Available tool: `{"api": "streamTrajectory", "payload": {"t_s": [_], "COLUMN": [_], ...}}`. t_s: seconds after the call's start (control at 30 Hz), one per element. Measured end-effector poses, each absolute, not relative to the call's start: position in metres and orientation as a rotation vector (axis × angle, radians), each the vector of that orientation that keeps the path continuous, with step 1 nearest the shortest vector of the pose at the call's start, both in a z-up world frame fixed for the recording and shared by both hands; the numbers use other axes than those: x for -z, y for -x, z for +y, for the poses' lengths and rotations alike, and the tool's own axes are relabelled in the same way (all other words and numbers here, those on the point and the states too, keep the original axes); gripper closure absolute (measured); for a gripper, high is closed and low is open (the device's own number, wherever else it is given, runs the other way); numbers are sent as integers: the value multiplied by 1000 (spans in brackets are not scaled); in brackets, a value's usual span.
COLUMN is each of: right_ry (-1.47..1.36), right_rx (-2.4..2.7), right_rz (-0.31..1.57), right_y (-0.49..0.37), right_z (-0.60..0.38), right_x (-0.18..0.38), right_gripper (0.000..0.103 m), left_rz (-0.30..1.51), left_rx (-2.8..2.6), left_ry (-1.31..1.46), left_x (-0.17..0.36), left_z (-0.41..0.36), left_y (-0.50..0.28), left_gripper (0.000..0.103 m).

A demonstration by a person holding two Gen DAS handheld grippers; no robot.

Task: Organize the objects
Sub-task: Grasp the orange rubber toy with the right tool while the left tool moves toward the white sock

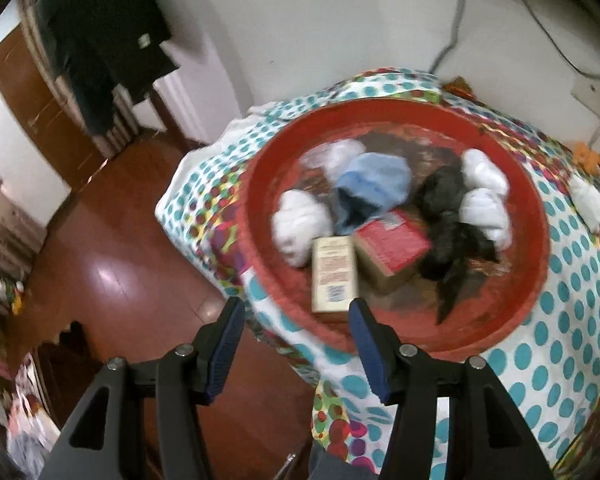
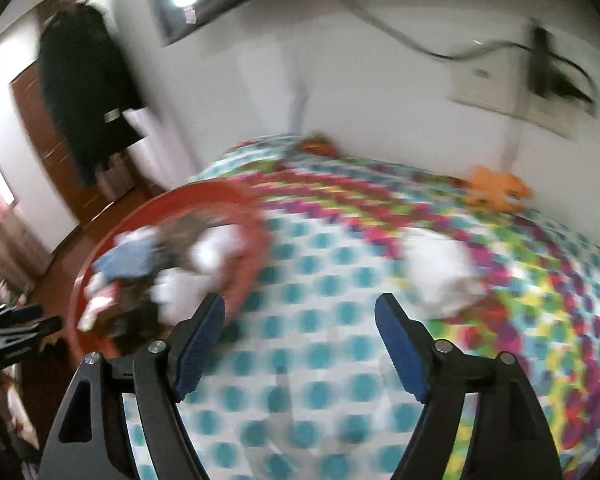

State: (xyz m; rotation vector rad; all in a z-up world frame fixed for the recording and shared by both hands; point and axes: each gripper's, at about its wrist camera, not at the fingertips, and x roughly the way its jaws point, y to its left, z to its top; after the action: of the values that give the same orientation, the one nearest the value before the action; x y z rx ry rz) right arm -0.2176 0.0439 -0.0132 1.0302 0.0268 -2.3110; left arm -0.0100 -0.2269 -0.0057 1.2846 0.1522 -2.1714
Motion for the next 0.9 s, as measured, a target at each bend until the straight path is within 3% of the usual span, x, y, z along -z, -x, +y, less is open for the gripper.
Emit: {"api": "streamTrajectory", "payload": {"t_s": [0.37,0.9], "right_ry": [-1040,-1027], "right_rx": [2554,2409], "right_rz": [41,514], "right_y": [326,423], "right_z": [129,91], "right_x": [31,59], "right_gripper": [27,30], "left_rz": [-52,-201], "left_rx": [2374,2515], "left_ry": [-1392,-1594], "left_x": [9,38], "left_z": [-146,-69], "left_y": [84,147], "left_gripper": [46,46]}}
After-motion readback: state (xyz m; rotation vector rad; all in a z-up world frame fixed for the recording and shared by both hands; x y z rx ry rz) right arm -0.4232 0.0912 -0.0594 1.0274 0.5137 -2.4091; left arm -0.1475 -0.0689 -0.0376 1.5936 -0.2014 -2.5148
